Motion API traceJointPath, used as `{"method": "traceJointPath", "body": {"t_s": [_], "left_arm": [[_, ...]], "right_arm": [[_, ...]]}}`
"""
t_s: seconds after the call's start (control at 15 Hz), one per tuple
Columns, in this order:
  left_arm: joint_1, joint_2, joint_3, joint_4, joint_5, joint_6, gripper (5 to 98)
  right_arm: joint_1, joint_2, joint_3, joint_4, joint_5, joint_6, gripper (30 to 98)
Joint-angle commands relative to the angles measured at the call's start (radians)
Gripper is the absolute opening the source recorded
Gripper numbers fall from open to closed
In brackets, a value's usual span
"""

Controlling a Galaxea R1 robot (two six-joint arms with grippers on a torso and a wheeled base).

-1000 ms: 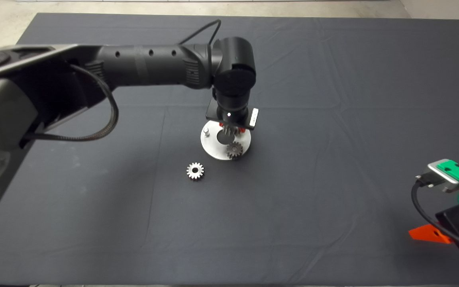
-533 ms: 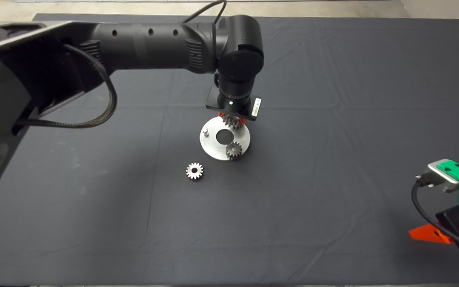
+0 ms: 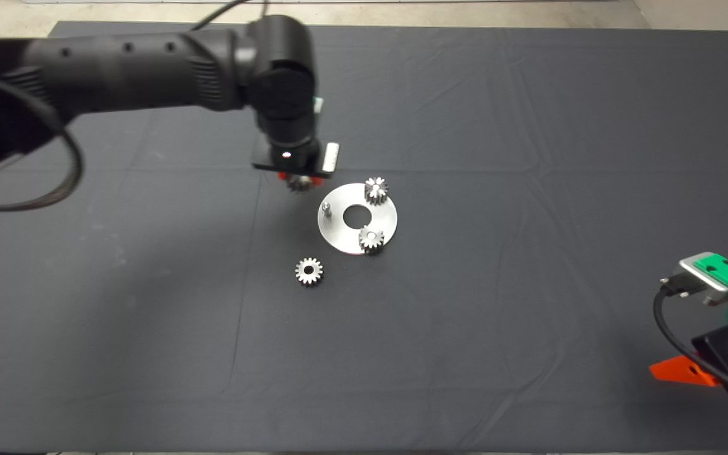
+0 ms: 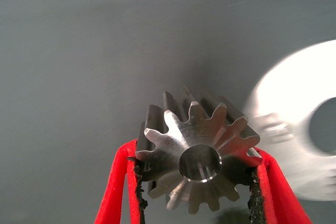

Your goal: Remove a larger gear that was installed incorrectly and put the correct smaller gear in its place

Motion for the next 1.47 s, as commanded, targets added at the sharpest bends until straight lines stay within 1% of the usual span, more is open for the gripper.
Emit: {"method": "traceJointPath", "body": {"t_s": [0.0,0.07,0.13,0.2,0.27,0.4,0.47,0.53,0.6,0.67,0.73,0.8,0.87,1.0,1.07,1.13,1.27,1.33,1.4], "left_arm": [[-0.029,-0.133,0.190,-0.003,0.026,-0.058,29.8],[-0.026,-0.164,0.233,-0.002,0.026,-0.085,29.8],[-0.019,-0.188,0.263,-0.002,0.026,-0.101,29.7],[0.005,-0.215,0.290,0.001,0.026,-0.112,29.6],[0.031,-0.225,0.305,0.003,0.026,-0.117,29.6],[0.082,-0.240,0.308,0.015,0.024,-0.154,29.6],[0.101,-0.236,0.307,0.024,0.024,-0.155,29.6],[0.119,-0.235,0.299,0.045,0.020,-0.158,29.8],[0.152,-0.233,0.293,0.075,0.018,-0.160,29.8],[0.177,-0.233,0.282,0.094,0.016,-0.164,29.8],[0.189,-0.233,0.279,0.112,0.007,-0.181,29.8],[0.190,-0.229,0.279,0.131,0.004,-0.197,29.9],[0.190,-0.220,0.275,0.144,0.003,-0.198,29.9],[0.189,-0.169,0.216,0.144,0.004,-0.180,30.4],[0.187,-0.147,0.195,0.144,0.005,-0.162,30.5],[0.184,-0.136,0.192,0.142,0.010,-0.152,30.8],[0.180,-0.129,0.202,0.139,0.013,-0.151,34.0],[0.151,-0.121,0.216,0.136,0.025,-0.151,34.0],[0.128,-0.117,0.218,0.125,0.032,-0.151,36.8]], "right_arm": [[0.016,-0.004,-0.005,0.028,-0.064,0.010,73.9],[0.016,-0.001,-0.013,0.028,-0.063,0.014,73.9],[0.016,-0.001,-0.023,0.031,-0.064,0.019,73.9],[0.016,-0.001,-0.027,0.044,-0.063,0.019,73.9],[0.016,-0.001,-0.029,0.049,-0.064,0.019,73.9],[0.016,-0.001,-0.029,0.059,-0.065,0.019,73.9],[0.016,-0.001,-0.029,0.069,-0.067,0.019,73.9],[0.016,-0.001,-0.030,0.071,-0.069,0.018,73.9],[0.016,0.001,-0.030,0.071,-0.069,0.015,73.9],[0.016,0.001,-0.033,0.071,-0.070,0.011,73.9],[0.016,0.007,-0.045,0.071,-0.070,0.007,73.9],[0.016,0.021,-0.055,0.072,-0.069,0.007,73.9],[0.016,0.037,-0.056,0.072,-0.069,0.007,73.9],[0.011,0.058,-0.061,0.071,-0.069,0.007,73.9],[0.010,0.070,-0.062,0.071,-0.067,0.007,73.9],[0.008,0.081,-0.062,0.070,-0.066,0.007,73.9],[0.007,0.084,-0.069,0.069,-0.066,0.007,73.9],[0.004,0.087,-0.076,0.069,-0.066,0.007,73.9],[0.003,0.096,-0.076,0.069,-0.064,0.007,73.9]]}}
